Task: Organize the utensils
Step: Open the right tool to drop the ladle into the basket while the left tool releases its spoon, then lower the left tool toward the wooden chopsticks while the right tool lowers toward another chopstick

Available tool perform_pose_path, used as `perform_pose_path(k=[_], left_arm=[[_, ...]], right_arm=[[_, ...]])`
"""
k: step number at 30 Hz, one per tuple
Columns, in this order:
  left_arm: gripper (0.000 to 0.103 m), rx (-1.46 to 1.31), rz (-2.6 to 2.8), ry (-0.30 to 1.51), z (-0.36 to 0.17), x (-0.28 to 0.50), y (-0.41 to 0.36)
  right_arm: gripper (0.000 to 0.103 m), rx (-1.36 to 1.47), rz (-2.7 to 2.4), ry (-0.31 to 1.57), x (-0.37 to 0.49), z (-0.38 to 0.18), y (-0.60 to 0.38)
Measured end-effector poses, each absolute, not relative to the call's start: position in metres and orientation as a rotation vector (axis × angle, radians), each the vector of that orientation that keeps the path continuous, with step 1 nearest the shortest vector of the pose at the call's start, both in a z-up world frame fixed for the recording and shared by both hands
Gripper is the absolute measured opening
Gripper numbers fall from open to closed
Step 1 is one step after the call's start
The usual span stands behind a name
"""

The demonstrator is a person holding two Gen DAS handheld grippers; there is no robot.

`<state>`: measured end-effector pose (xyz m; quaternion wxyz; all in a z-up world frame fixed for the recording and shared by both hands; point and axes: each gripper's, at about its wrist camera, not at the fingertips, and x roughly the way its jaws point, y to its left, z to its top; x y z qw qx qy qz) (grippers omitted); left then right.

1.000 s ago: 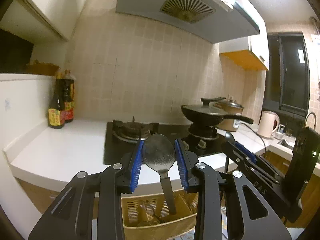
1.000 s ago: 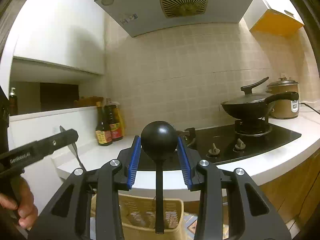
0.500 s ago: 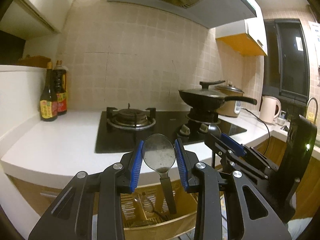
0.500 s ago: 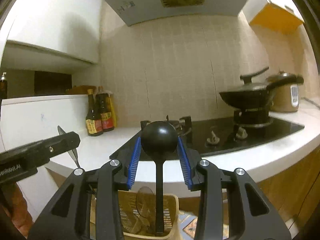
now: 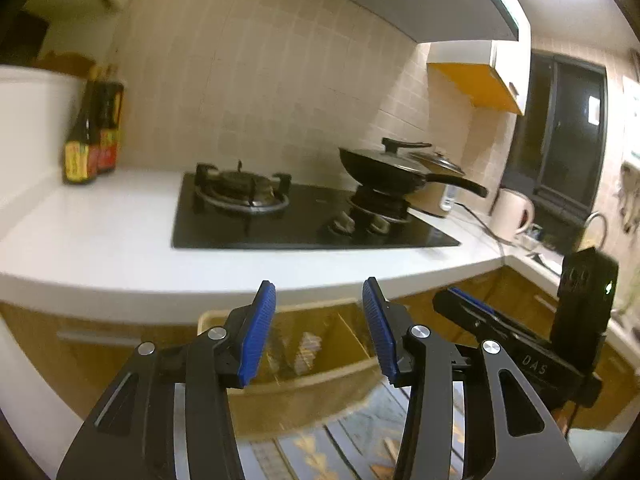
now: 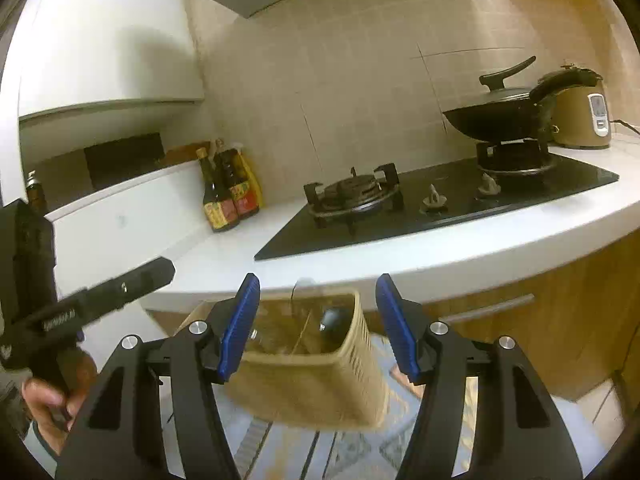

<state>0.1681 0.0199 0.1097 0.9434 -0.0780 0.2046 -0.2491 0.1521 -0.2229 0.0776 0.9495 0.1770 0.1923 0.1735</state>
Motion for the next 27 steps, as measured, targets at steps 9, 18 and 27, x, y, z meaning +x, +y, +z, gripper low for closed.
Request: perform_pose_path(k=[9,18,27], left_arm=[[0.049,-0.175,-0.510,0.480,0.124,0.113,0.052],[0.049,-0.136,-0.437,0.585,0.102,0.078,0.071],[0.049,-0.105,-0.376,0.896,-0.003,0.100,0.073]], right_arm=[[0.057,0.239,0.344,0.540,0.095,0.099,-0.216],[0.056,0.216,0.342,0.704,0.066,0.080,-0.204],[0.056,0.220,0.288,0.963,0.080,0.002,-0.192]])
